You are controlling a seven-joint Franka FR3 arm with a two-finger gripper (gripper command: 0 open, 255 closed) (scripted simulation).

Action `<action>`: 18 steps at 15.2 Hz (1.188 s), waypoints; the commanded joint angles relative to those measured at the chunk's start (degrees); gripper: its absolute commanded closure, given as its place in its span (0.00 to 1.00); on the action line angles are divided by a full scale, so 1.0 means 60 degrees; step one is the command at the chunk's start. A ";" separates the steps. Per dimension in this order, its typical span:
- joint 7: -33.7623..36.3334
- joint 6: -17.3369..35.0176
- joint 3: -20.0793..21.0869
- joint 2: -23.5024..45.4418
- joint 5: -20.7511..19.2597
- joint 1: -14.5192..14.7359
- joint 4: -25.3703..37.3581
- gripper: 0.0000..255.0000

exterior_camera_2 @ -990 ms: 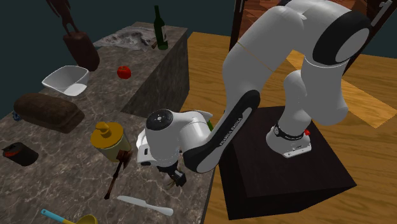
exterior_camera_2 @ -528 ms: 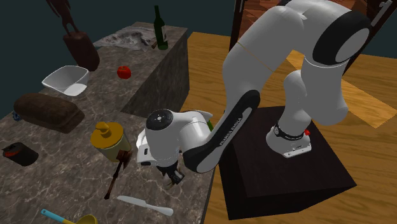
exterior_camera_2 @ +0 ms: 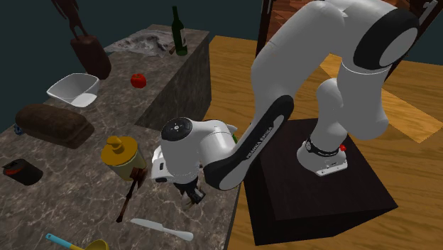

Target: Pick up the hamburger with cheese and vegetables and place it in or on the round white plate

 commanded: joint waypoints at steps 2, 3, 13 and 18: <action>0.0017 -0.0332 0.0009 -0.0277 0.0010 0.0000 0.0057 1.00; 0.0018 -0.0445 0.0010 -0.0365 0.0013 -0.0002 0.0082 1.00; 0.0037 -0.1524 0.0019 -0.1109 0.0041 -0.0020 0.0419 1.00; -0.1133 -0.1820 -0.0388 -0.0932 0.0209 -0.0692 0.0838 1.00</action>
